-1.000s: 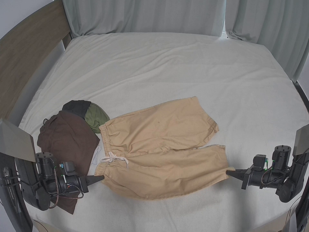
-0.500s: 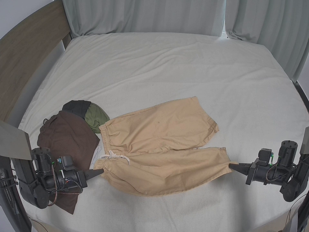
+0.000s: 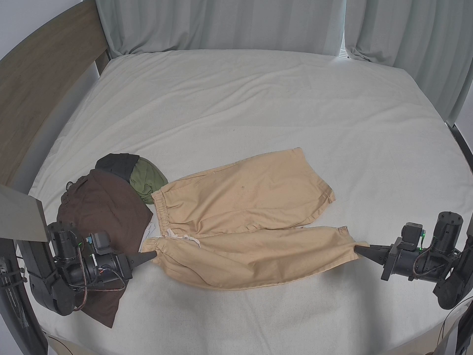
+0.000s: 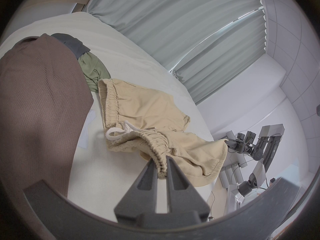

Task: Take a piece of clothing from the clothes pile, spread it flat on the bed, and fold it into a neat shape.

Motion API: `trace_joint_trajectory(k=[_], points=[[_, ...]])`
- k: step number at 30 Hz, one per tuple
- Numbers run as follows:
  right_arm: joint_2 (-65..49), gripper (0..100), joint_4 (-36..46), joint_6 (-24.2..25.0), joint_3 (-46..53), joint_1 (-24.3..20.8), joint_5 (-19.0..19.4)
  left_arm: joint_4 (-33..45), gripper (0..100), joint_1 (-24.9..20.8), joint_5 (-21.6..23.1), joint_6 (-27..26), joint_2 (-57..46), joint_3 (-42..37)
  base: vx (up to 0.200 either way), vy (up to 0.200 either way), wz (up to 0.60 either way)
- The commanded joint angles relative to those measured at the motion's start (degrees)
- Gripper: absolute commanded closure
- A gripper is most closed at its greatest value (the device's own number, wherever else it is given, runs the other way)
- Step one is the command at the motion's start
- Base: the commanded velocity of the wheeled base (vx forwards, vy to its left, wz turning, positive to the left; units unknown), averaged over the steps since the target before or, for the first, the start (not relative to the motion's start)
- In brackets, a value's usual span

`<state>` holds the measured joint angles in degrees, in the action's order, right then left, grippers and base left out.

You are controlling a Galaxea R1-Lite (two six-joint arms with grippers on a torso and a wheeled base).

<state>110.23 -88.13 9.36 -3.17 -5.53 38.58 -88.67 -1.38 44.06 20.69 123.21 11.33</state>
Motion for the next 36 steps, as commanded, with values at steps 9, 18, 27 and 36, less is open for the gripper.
trace_joint_trajectory(k=[9,18,27,36], points=[[-2.12,100,-0.03,-0.05,0.18,-0.09,0.09,-0.01,100,0.15,-0.02,0.05,0.1,0.45,0.0,0.0,0.0],[-2.65,100,0.06,-0.05,0.18,-0.09,0.09,-0.01,100,0.23,-0.11,0.05,0.1,0.72,0.0,0.0,0.0],[-3.35,100,-0.03,-0.22,0.44,-0.62,0.09,-0.01,100,0.5,-0.02,0.05,0.01,0.8,0.0,0.0,0.0],[-2.91,100,-0.03,0.39,-3.16,-0.62,-0.18,-0.01,100,1.2,-0.02,0.49,-1.04,1.24,0.0,0.0,0.0]])
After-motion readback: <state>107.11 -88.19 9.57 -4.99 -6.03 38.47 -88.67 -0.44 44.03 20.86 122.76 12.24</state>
